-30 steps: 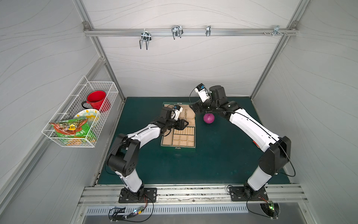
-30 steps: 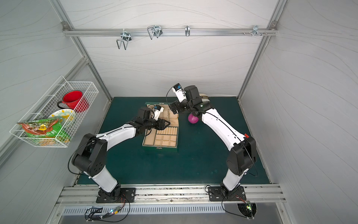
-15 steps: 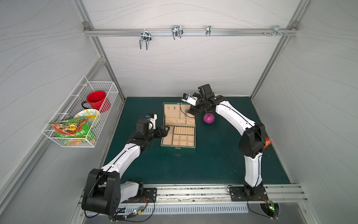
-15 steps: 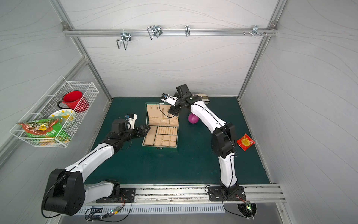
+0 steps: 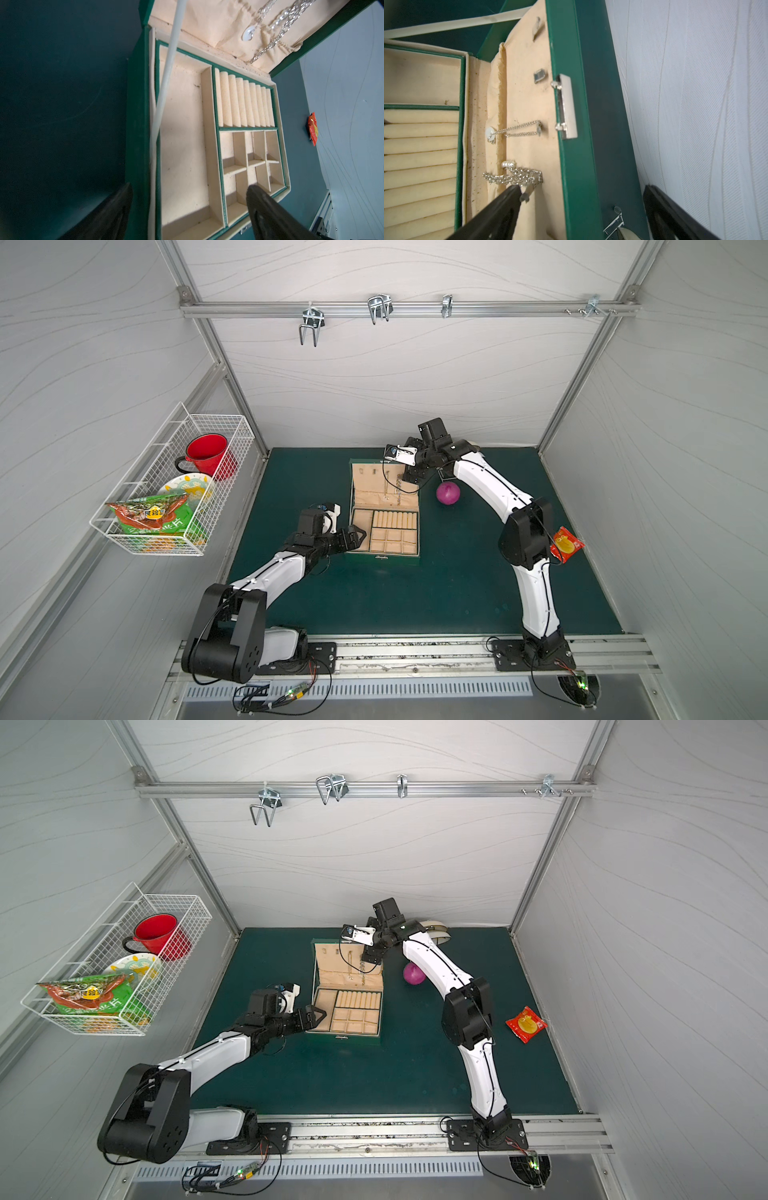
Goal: Put jewelry chain into jewelry box
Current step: Close the fastener on the jewelry box.
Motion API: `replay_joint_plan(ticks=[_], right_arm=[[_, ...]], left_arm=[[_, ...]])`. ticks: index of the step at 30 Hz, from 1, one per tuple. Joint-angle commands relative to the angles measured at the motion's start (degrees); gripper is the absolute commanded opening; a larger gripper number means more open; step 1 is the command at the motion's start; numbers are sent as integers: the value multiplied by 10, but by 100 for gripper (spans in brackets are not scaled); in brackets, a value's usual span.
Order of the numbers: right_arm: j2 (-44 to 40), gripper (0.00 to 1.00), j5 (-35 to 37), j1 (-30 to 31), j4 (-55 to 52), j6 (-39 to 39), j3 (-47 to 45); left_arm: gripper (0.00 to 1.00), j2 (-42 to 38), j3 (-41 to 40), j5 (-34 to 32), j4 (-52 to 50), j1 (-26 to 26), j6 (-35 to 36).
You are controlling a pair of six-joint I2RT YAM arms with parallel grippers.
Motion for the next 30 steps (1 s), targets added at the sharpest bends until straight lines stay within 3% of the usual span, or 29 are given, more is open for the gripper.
replay_joint_plan(ticks=[1,5,9,18,22,30], right_arm=[[17,88,8,2,-8,-14,15],[24,82,14,3,-9,-23,18],[26,66,10,6,-9,-23,22],[19,48,14,18,-57,-17,36],[-1,24,25,21,-79,-19,24],[-68,17,61,24,-83,-1,-77]], left_arm=[[90,1,-5,18,26,2,2],[90,3,-12,28,29,2,0],[87,4,-14,36,29,-4,1],[83,2,-14,52,15,-60,13],[83,-3,-17,55,11,-87,22],[82,-14,-45,81,43,-131,21]])
